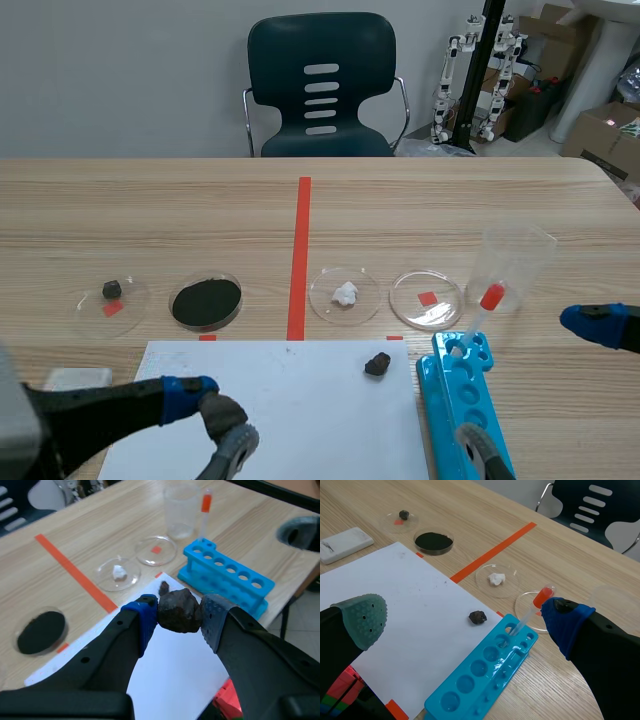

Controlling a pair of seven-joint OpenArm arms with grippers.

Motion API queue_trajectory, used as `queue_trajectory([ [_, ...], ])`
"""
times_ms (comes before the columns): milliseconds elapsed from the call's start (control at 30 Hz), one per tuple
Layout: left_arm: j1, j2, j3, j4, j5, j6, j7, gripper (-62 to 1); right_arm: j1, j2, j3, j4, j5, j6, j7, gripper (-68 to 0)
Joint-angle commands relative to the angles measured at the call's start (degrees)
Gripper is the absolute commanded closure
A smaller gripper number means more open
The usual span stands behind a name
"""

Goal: Put the middle mineral back

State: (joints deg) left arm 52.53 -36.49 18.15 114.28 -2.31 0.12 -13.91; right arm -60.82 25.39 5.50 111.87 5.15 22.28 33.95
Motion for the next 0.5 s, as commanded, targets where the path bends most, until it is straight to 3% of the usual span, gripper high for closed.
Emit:
queue_trajectory([
  [0, -2.21, 0.48, 0.92, -1.95, 0.0, 0.13, -1.53, -11.6, 0.02, 0.0, 0.04, 0.68, 0.59, 0.02, 0.85, -65.3],
  [267, -13.22, 5.66, 4.5, -12.55, -0.02, -0.04, -1.25, -11.6, 0.02, 0.0, 0.04, 0.68, 0.59, 0.02, 0.85, -65.3],
  [400, -19.63, 8.41, 6.6, -18.58, -0.42, -2.99, -1.05, -11.6, 0.02, 0.0, 0.04, 0.68, 0.59, 0.02, 0.85, -65.3],
  [467, -23.06, 10.03, 7.28, -21.62, -2.23, -3.69, -0.31, -11.6, 0.02, 0.0, 0.04, 0.68, 0.59, 0.02, 0.85, -65.3],
])
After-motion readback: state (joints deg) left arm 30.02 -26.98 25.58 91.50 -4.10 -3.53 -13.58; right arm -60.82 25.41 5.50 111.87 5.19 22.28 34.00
